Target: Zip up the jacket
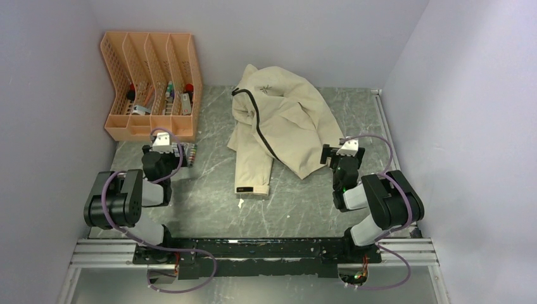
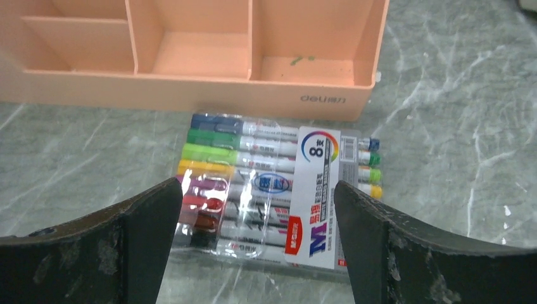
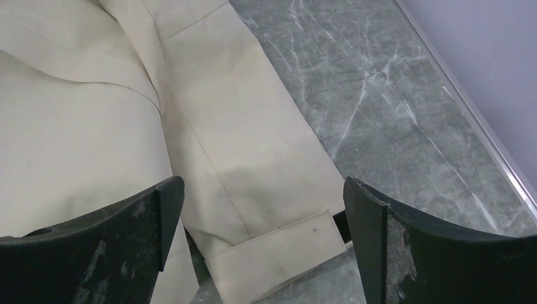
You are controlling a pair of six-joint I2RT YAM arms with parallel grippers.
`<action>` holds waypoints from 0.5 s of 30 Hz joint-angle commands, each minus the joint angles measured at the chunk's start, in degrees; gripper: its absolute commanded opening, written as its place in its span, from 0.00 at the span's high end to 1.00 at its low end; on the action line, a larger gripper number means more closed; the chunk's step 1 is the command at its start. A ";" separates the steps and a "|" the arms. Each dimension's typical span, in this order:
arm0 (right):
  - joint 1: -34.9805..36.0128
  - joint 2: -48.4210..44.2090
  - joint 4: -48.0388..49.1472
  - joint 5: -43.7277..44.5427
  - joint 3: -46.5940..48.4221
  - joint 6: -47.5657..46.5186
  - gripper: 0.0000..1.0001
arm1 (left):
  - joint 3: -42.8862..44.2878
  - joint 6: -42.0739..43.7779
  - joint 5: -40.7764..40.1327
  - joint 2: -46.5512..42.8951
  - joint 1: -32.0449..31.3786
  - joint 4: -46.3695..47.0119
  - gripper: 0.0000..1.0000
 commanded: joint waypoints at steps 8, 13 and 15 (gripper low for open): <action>-0.49 0.22 2.14 -0.27 0.94 0.18 0.00 | 1.95 -1.63 3.87 1.23 2.42 6.97 0.07; -0.44 0.28 2.32 -0.22 0.99 0.17 0.01 | 1.63 -1.63 3.79 1.16 2.38 7.76 0.07; -0.46 0.20 2.08 -0.26 0.99 0.17 0.01 | 1.62 -1.63 3.67 1.24 2.33 7.87 0.07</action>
